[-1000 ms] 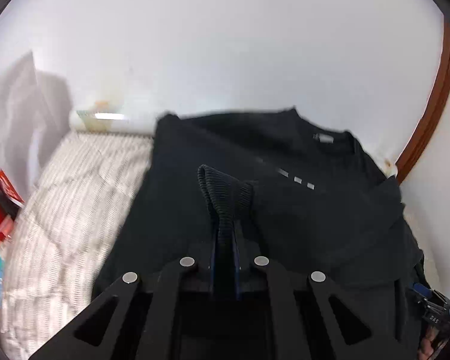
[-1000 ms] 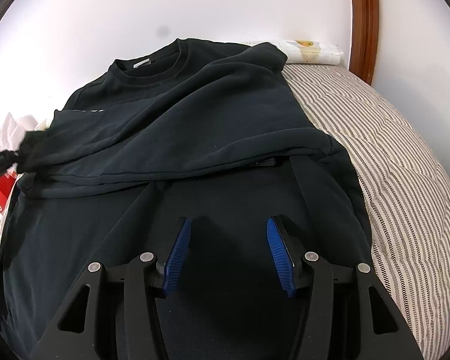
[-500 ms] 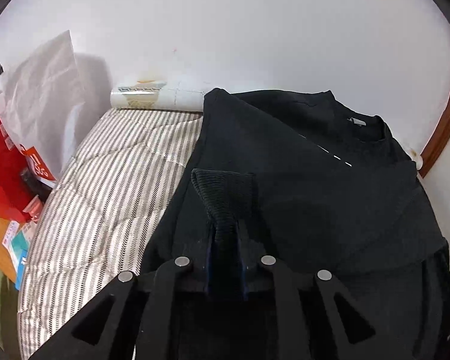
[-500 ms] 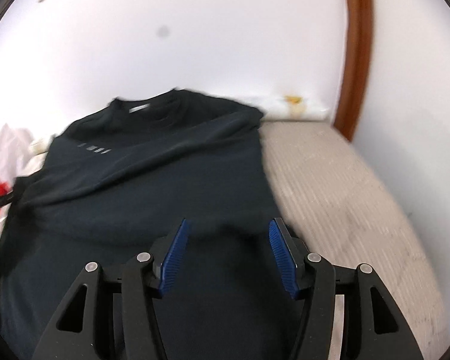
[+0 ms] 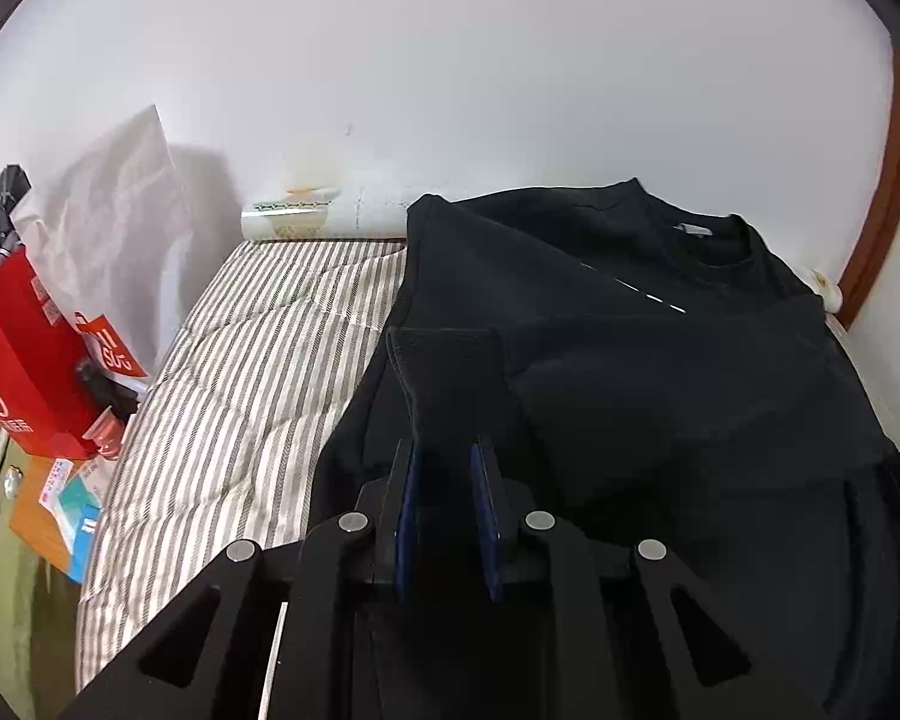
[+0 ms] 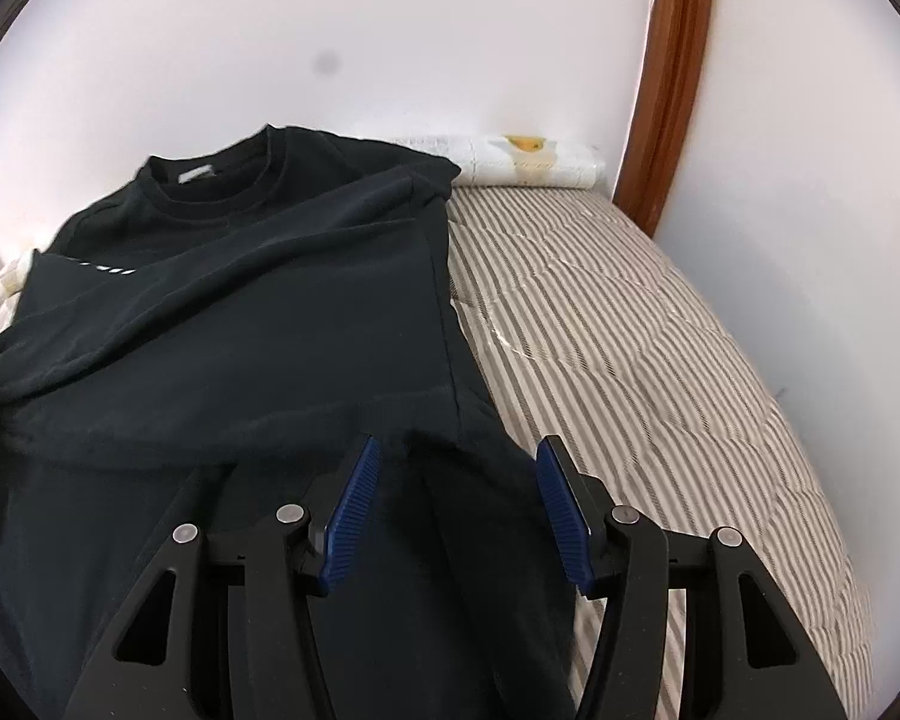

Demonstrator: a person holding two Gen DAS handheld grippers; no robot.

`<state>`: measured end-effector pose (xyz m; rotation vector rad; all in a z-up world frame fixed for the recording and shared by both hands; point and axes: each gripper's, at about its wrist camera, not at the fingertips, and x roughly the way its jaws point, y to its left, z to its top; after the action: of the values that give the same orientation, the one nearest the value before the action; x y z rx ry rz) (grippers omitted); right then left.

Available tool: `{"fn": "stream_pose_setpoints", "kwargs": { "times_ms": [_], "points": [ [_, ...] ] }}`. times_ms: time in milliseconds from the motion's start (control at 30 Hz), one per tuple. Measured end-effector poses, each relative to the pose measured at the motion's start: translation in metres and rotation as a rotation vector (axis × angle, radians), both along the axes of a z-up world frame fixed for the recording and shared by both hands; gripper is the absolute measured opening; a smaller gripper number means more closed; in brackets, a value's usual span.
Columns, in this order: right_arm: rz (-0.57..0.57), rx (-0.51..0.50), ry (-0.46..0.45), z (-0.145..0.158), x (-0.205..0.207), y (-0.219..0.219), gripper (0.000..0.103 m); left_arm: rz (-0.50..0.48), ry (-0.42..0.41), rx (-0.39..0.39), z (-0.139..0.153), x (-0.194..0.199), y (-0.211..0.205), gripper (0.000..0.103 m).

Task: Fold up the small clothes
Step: 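Lay the sweatshirt side down with the left gripper and open it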

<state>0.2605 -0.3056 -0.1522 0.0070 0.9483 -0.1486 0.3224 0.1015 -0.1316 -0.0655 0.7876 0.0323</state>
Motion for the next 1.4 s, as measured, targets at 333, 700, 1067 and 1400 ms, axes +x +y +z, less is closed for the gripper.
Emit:
{"fn": "stream_pose_setpoints", "kwargs": {
  "times_ms": [333, 700, 1067, 1400],
  "points": [
    [-0.021, 0.042, -0.036, 0.017, -0.075, -0.017, 0.054, 0.036, 0.011, -0.01, 0.011, -0.073, -0.005, 0.017],
    [0.028, 0.126, 0.023, -0.011, -0.146, -0.029, 0.057, 0.04, 0.069, -0.078, -0.017, -0.163, 0.011, 0.045],
    [0.012, 0.141, -0.017, -0.001, -0.194, -0.043, 0.059, -0.049, 0.078, -0.139, -0.032, -0.216, 0.016, 0.053],
    [0.018, 0.242, -0.039, -0.003, -0.207, -0.048, 0.06, -0.03, 0.081, -0.189, -0.045, -0.217, 0.011, 0.053]
  ]
}}
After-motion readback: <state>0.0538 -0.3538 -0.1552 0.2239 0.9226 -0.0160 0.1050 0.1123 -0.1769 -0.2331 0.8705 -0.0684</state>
